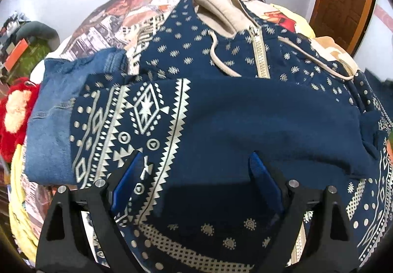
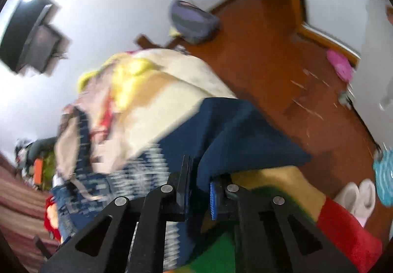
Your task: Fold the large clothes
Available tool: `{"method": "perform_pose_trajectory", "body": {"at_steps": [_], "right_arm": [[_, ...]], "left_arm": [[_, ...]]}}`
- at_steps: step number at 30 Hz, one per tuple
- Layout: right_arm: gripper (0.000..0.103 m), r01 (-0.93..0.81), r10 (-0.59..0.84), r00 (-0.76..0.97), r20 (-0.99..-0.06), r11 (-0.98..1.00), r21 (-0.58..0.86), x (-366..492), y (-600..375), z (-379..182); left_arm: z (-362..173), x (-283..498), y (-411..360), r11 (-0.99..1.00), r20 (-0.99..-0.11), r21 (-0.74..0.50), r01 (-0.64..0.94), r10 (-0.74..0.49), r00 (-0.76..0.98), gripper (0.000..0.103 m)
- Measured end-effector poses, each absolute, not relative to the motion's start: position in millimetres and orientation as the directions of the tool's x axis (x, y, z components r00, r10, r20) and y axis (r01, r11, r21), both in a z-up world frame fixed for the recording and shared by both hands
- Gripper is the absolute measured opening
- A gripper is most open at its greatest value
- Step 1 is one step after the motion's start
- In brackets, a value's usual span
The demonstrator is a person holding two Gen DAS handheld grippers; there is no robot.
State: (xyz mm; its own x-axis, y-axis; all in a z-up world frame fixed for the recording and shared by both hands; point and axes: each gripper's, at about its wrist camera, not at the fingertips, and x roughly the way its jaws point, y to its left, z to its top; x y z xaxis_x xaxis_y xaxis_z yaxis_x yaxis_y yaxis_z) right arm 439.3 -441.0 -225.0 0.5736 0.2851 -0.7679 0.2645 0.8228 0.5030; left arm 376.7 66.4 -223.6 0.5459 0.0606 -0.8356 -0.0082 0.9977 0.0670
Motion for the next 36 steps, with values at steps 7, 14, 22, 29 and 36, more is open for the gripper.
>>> {"method": "perform_pose_trajectory", "body": {"at_steps": [7,14,22,29,36], "right_arm": [[0.009,0.048,0.352,0.665,-0.658,0.86,0.508,431.2,-379.7,-132.4],[0.009,-0.198,0.502,0.676,-0.54,0.829,0.523,426.6,-272.6,-54.5],[0.009,-0.33,0.593,0.493,-0.637,0.805,0.494,419.3,-117.3,-91.8],[0.009,-0.328,0.484,0.276,-0.831,0.86,0.392,385.2,-53.3,-210.3],[0.009,-0.379,0.404,0.264,-0.876,0.879,0.291,350.7,-60.8,-238.0]], "left_arm": [[-192.3,358.1,80.4,0.999,-0.796,0.031,-0.039,0.049,0.603,0.088],[-157.8,333.2,109.2,0.996,-0.751,0.001,-0.086,0.058,0.657,0.088],[-142.6,294.6,151.5,0.989,-0.732,-0.024,-0.148,0.083,0.677,0.088],[-151.3,266.0,177.3,0.981,-0.75,-0.03,-0.19,0.104,0.654,0.088],[-163.6,261.2,170.3,0.986,-0.778,-0.021,-0.168,0.089,0.622,0.088]]}}
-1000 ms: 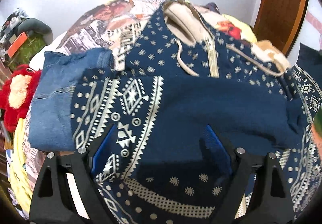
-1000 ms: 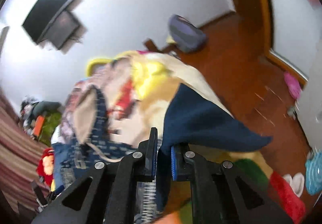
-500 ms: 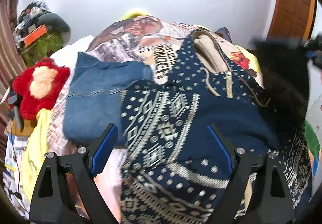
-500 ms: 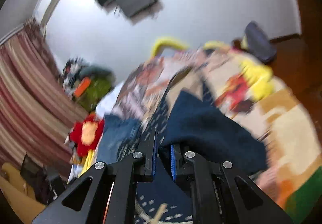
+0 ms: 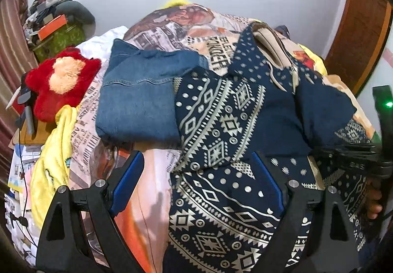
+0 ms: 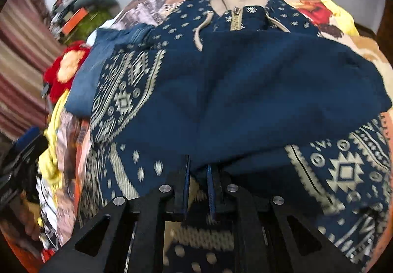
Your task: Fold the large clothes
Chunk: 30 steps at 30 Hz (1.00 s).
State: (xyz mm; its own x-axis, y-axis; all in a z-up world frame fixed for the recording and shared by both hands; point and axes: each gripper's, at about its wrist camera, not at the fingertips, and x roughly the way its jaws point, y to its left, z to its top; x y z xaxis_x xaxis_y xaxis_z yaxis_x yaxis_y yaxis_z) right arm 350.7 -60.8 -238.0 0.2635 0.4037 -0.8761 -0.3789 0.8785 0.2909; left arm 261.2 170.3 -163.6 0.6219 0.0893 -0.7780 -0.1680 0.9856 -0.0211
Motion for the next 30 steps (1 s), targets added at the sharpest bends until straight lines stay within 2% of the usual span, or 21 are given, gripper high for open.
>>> {"method": "perform_pose_trajectory", "body": {"at_steps": [5,8,15,20,26,30], "right_arm": [[0.009,-0.44,0.415,0.18,-0.892,0.845,0.304,330.8,-86.3,-227.1],[0.009,-0.449,0.417,0.199,-0.887,0.843,0.296,321.6,-109.5,-212.7],[0.009,-0.371,0.342,0.438,-0.831,0.911,0.179,324.9,-193.7,-166.5],[0.009,-0.266,0.232,0.551,-0.802,0.959,0.096,336.0,-251.7,-152.6],[0.009,-0.16,0.211,0.543,-0.813,0.976,0.147,348.0,-301.5,-165.5],[0.009,-0.129,0.2,0.518,-0.832,0.979,0.155,352.2,-312.8,-182.8]], "left_arm": [[-156.0,272.0,136.9,0.996,-0.775,0.006,-0.09,0.061,0.628,0.088],[-145.0,282.1,109.1,1.0,-0.764,0.02,-0.023,0.03,0.645,0.088],[-127.7,330.8,25.8,0.984,-0.76,0.02,0.176,-0.1,0.642,0.088],[-150.1,378.8,-39.5,0.953,-0.808,0.021,0.302,-0.162,0.567,0.088],[-194.1,416.4,-99.7,0.913,-0.872,0.021,0.407,-0.183,0.455,0.087],[-214.4,433.1,-113.6,0.911,-0.889,-0.003,0.412,-0.191,0.416,0.065]]}}
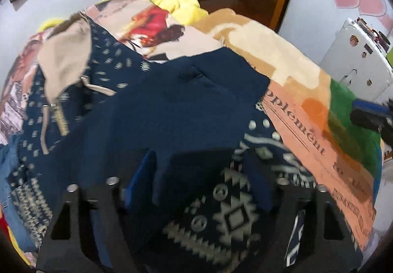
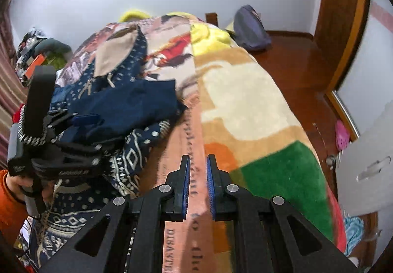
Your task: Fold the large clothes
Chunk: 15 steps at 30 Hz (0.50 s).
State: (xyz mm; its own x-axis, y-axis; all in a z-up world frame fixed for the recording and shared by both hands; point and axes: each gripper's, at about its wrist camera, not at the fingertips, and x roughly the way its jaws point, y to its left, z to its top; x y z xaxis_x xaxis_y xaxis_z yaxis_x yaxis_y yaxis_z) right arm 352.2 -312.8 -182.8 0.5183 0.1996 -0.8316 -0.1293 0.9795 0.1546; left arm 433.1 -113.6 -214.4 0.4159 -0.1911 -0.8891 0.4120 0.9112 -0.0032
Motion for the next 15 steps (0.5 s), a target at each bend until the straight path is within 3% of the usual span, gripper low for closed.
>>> {"method": "perform_pose_trajectory", "body": {"at_steps": [3,5,7,9,15], "right_arm": [[0.009,-0.121,0.202,0.499,-0.843,0.979,0.163,354.4,-312.6,-194.9],[0.009,-0.119,0.21,0.488,-0.848,0.978,0.174,355.3,-312.1,-201.0],[0.009,-0.117,0.215,0.48,-0.851,0.977,0.181,356.8,-310.0,-204.4],[0.009,-0.118,0.225,0.477,-0.849,0.974,0.192,356.4,-307.6,-204.2],[0.009,-0.174,0.24,0.515,-0.823,0.969,0.174,356.5,-288.1,-185.4]], "left_arm": [[-217.4,441.3,-116.8,0.913,-0.884,-0.016,0.407,-0.204,0.421,0.051],[-216.9,446.2,-116.5,0.915,-0.884,-0.038,0.401,-0.218,0.413,0.02],[-215.4,450.4,-114.8,0.922,-0.886,-0.056,0.383,-0.223,0.407,0.008],[-208.3,451.9,-112.0,0.926,-0.876,-0.073,0.37,-0.237,0.42,0.003],[-137.8,428.4,-70.0,0.937,-0.768,-0.12,0.328,-0.297,0.568,0.003]]}}
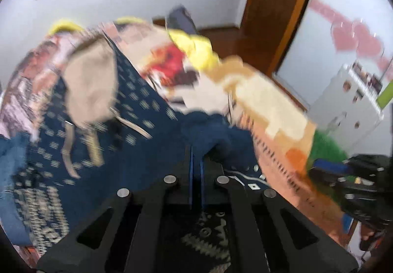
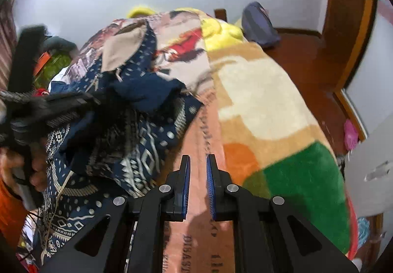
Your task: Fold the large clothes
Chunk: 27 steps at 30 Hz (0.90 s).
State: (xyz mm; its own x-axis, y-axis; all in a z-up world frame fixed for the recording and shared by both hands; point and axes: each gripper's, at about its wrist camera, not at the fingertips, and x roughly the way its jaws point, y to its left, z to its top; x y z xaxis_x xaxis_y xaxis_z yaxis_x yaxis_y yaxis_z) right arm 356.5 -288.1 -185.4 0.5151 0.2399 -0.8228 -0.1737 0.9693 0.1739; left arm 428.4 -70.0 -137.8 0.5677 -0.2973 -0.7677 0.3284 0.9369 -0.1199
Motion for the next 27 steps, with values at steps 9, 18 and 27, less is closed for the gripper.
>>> {"method": "perform_pose_trajectory", "body": {"at_steps": [9,18,27], "right_arm": [[0.009,-0.259,0.28,0.535,-0.797,0.953,0.161,368.6,-241.5,-161.8],[0.009,-0.394,0.303,0.416,-0.857,0.91,0.13,383.5,-165.8,-191.6],[0.009,-0.497,0.194,0.401,-0.895,0.867,-0.035,375.2,-120.0,-232.7]], "left_arm": [[-76.7,393.2,29.3,0.972,-0.671,-0.117,0.204,-0.228,0.706,0.003],[-121.6,362.8,132.7,0.993,-0.718,-0.116,0.006,-0.088,0.69,0.003],[-216.8,328.2,194.7,0.978,-0.838,-0.144,-0.148,-0.041,0.544,0.012]]}}
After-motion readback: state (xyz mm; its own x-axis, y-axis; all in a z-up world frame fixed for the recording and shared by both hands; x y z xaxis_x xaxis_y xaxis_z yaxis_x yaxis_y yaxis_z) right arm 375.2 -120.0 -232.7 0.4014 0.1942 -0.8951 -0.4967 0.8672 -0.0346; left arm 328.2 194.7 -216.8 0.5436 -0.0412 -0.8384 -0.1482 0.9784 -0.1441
